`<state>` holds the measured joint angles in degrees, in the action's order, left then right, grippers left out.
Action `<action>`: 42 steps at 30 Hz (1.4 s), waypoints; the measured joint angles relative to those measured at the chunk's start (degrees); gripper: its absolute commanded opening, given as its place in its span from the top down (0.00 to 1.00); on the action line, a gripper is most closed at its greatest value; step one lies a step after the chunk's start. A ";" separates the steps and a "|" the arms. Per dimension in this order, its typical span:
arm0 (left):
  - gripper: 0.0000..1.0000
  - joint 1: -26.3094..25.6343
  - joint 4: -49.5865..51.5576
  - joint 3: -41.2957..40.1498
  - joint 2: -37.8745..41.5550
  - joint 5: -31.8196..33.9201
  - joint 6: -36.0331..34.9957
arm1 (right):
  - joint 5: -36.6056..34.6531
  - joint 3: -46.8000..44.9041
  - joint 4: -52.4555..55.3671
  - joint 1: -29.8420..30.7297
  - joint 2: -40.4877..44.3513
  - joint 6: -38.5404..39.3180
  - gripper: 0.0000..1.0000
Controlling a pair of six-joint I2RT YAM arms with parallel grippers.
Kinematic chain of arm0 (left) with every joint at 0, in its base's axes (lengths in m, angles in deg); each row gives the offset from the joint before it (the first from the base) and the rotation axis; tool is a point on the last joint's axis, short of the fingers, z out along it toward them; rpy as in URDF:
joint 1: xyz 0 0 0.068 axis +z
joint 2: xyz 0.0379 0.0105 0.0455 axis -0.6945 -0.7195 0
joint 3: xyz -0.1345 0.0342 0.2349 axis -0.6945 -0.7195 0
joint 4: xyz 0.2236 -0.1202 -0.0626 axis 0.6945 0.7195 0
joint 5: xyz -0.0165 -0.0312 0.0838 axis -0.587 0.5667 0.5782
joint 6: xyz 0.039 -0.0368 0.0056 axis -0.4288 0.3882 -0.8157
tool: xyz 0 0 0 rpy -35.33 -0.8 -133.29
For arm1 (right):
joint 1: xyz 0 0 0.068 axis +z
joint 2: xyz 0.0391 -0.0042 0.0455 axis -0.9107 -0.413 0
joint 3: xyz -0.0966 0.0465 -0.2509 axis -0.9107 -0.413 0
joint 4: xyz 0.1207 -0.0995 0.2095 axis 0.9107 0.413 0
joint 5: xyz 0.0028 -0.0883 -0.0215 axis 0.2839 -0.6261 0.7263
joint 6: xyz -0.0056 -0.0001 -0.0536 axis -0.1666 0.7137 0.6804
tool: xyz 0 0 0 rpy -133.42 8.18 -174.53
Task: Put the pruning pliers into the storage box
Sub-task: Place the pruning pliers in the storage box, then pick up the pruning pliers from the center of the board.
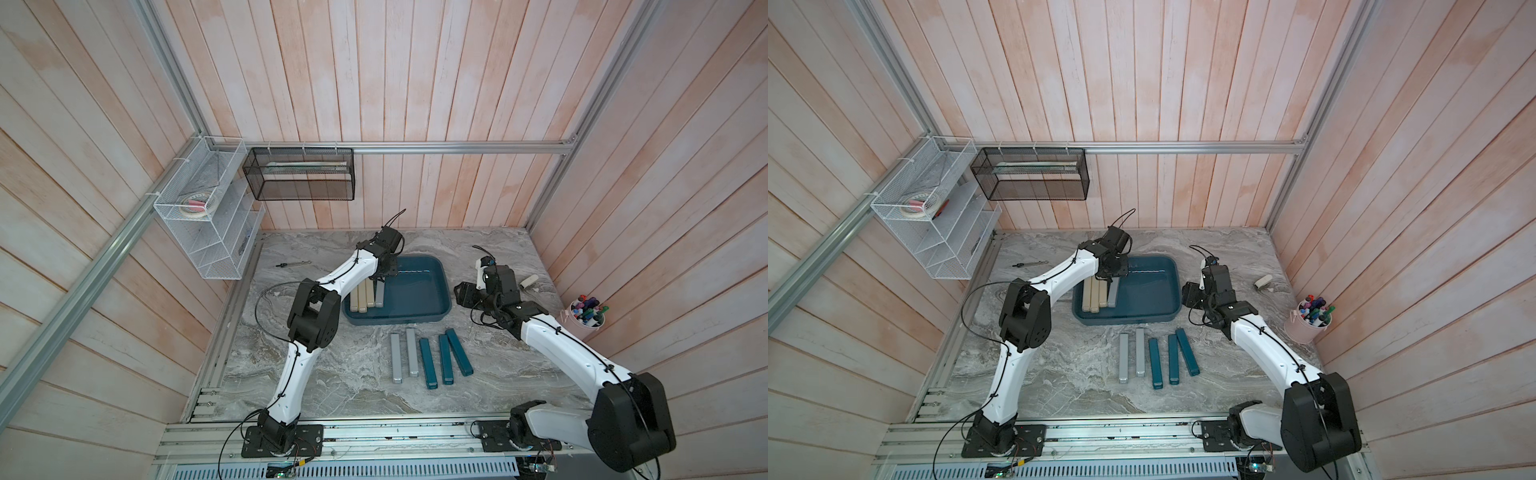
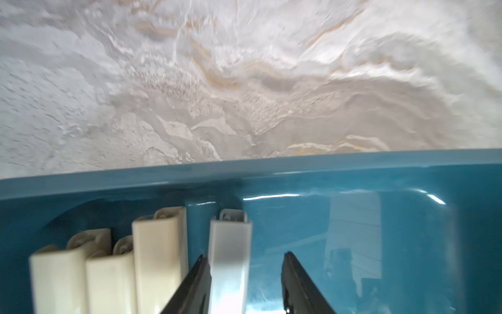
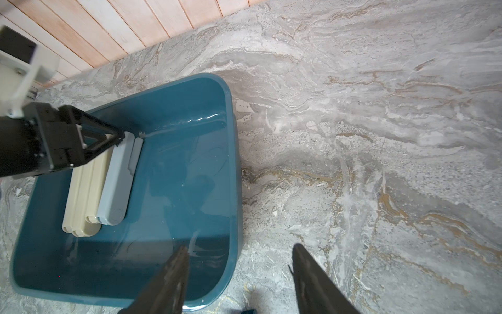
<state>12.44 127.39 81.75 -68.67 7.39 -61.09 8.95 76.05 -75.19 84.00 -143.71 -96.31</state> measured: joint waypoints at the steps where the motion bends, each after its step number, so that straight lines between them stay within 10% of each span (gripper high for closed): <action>1: 0.51 -0.26 0.15 -0.04 1.16 0.17 0.00 | 0.00 0.09 0.22 0.00 0.07 0.00 0.38; 17: 0.46 -6.64 -2.08 -20.22 22.86 2.29 1.18 | -2.10 2.36 4.33 0.00 4.00 1.31 0.38; 29: 0.37 -20.83 -3.21 -44.22 36.94 0.74 14.86 | -3.85 5.01 5.07 -0.04 3.48 1.49 0.35; 42: 0.38 -26.25 -8.55 -53.64 35.19 -3.78 25.64 | -2.75 3.41 2.49 -0.04 0.59 -0.22 0.35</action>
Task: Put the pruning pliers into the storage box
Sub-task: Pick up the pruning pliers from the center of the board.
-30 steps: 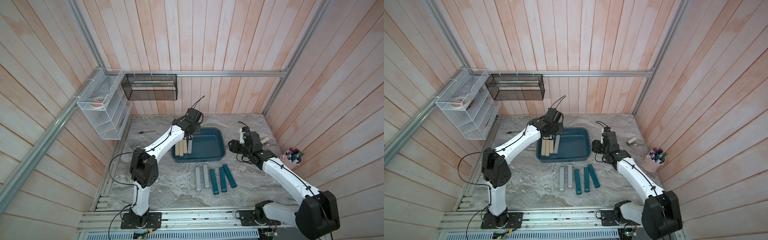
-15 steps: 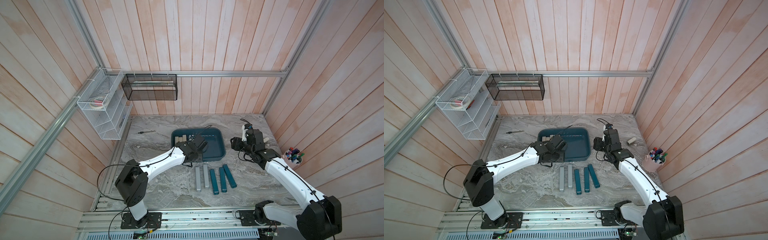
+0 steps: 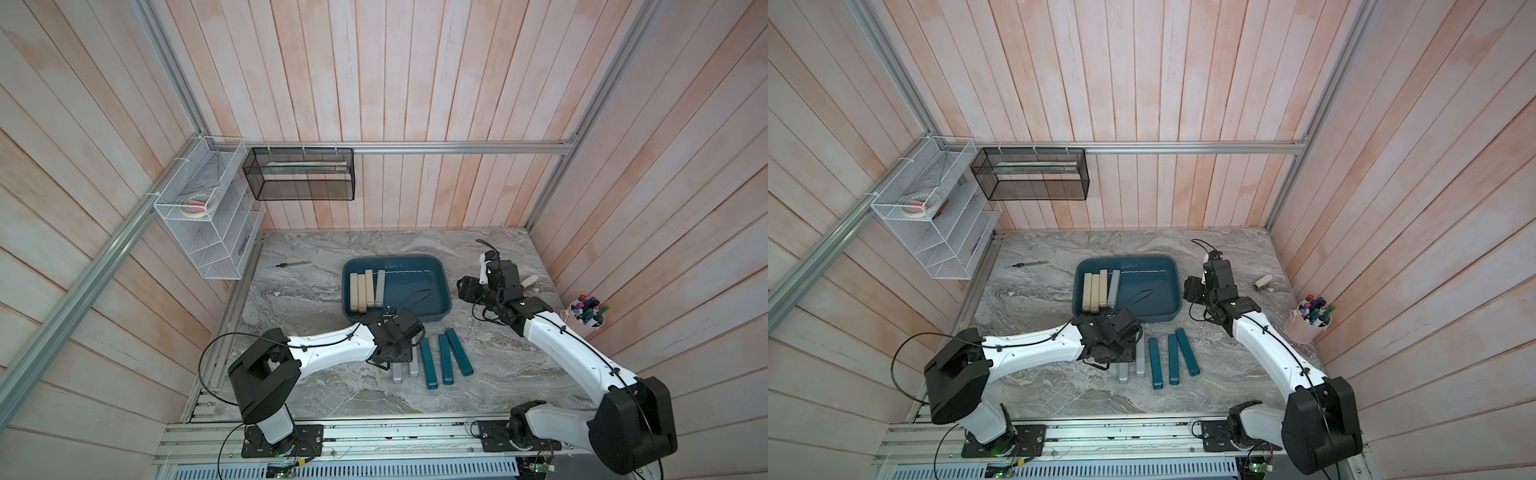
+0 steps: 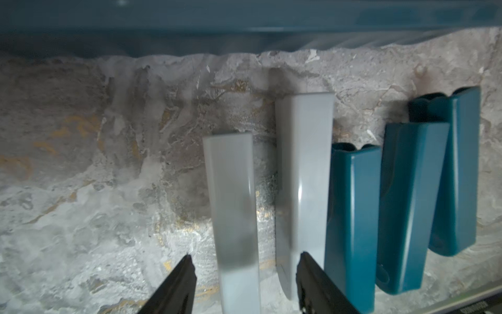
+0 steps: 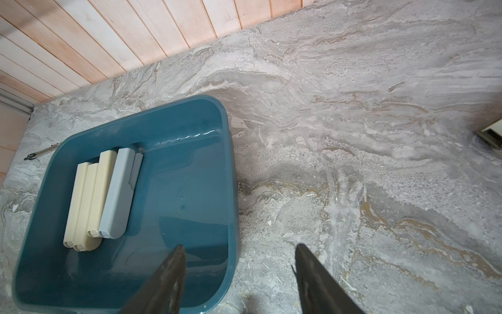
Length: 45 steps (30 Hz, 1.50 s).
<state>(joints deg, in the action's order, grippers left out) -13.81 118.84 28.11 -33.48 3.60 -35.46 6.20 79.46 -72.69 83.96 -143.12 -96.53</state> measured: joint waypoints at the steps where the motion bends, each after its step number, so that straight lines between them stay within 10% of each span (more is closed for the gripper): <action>1: 0.38 0.02 -0.46 0.00 -0.35 -0.15 0.26 | 0.00 -0.07 -0.13 0.00 0.00 0.00 0.35; 23: 0.70 2.27 -1.36 -0.02 -5.20 -1.51 -0.15 | 0.61 -1.33 -1.22 0.00 -0.11 -0.02 0.35; 45: 0.76 4.52 13.97 11.23 -0.09 -0.46 -6.34 | 0.66 -1.33 -1.60 0.00 -0.11 0.00 0.36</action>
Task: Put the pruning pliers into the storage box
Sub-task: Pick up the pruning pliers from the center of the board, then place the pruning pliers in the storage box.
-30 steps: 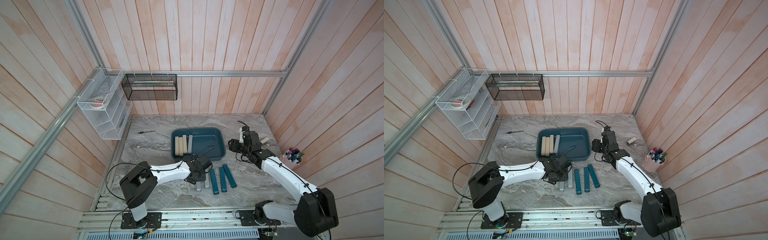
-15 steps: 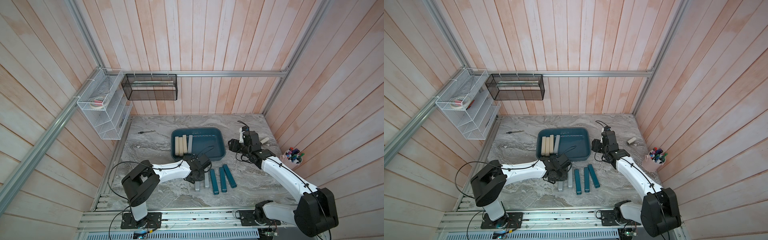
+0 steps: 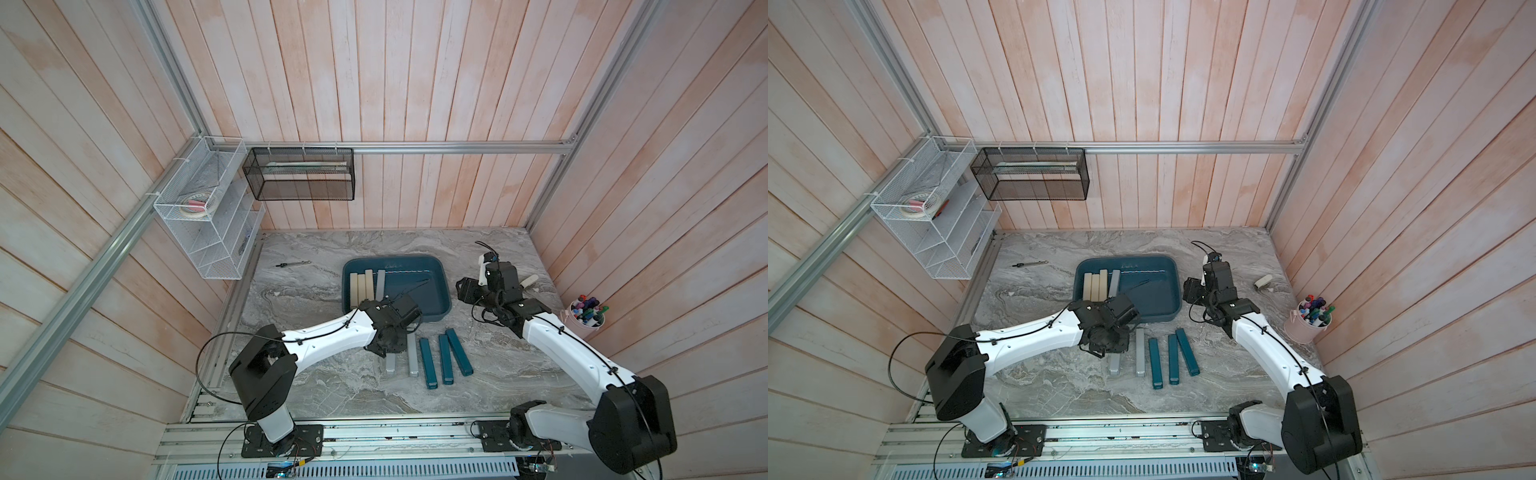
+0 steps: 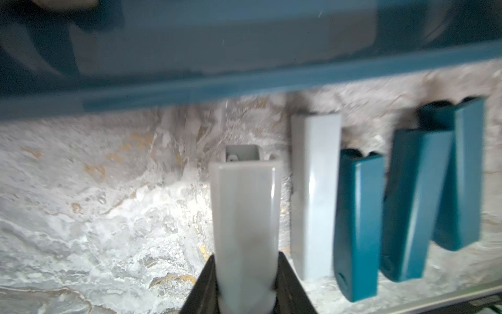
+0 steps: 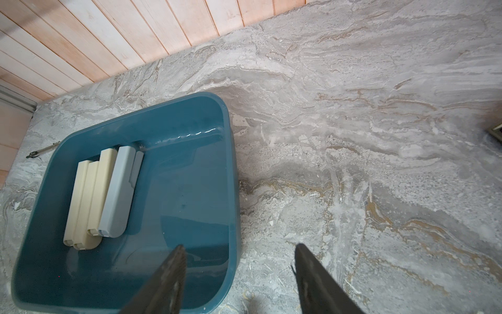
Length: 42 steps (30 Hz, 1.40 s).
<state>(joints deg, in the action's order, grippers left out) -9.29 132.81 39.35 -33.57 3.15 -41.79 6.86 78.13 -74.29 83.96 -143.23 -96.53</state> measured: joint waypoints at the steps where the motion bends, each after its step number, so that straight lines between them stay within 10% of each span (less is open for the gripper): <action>1: 0.76 0.61 0.72 2.12 0.11 0.17 -0.44 | 0.00 0.00 0.00 0.00 0.00 0.00 0.36; 18: 0.75 13.62 4.63 36.15 -15.17 2.25 -14.62 | 0.42 -0.31 0.04 0.00 1.88 0.07 0.36; 42: 0.74 18.67 3.56 49.00 -38.21 2.32 -20.55 | 3.15 -1.55 1.53 0.00 3.39 0.13 0.36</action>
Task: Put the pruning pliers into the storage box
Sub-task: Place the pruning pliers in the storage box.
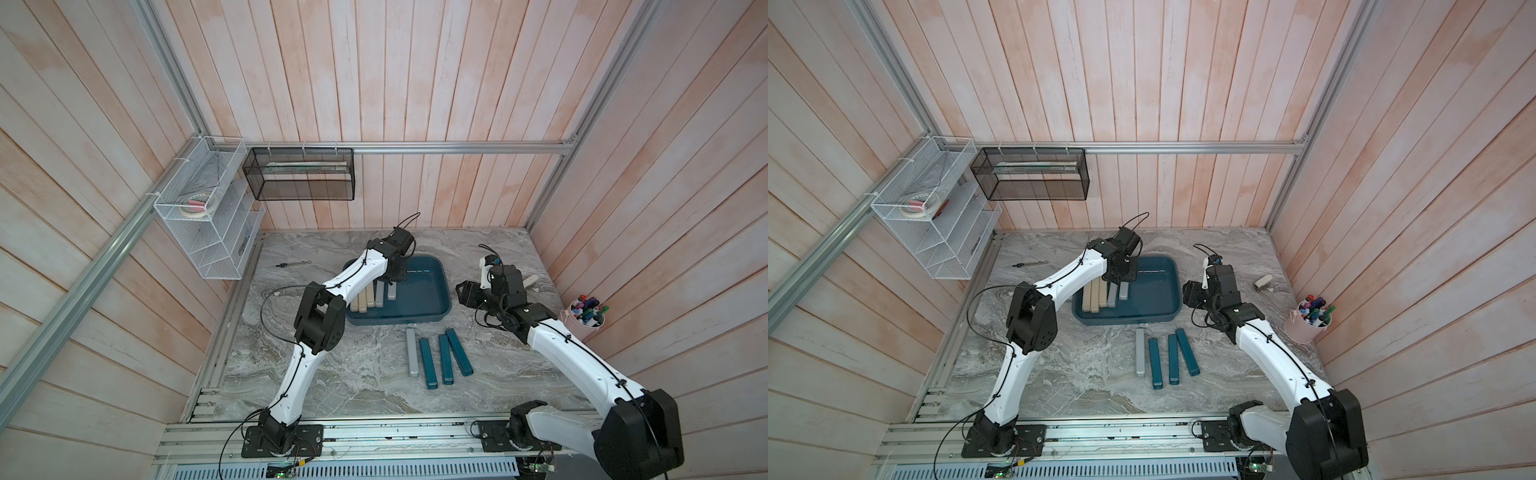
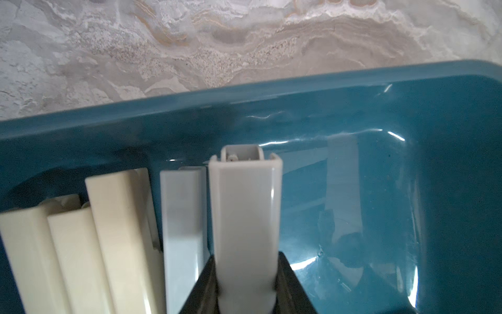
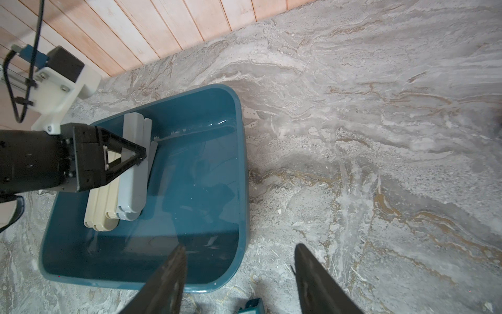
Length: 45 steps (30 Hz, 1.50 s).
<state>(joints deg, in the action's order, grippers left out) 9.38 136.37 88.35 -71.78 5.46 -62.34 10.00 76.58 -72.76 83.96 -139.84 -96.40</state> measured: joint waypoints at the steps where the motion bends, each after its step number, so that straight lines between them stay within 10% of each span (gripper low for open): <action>1: 0.74 0.07 -0.39 0.00 -0.17 0.13 0.11 | 0.15 -0.02 -0.04 0.00 -0.22 0.02 0.36; 45: 0.55 1.07 -5.07 -4.50 -1.33 3.72 3.80 | 3.30 -1.92 -4.07 0.00 -6.16 -0.15 0.36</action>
<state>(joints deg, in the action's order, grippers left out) 10.45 131.30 83.85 -73.11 9.18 -58.54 13.30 74.66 -76.82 83.96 -146.01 -96.55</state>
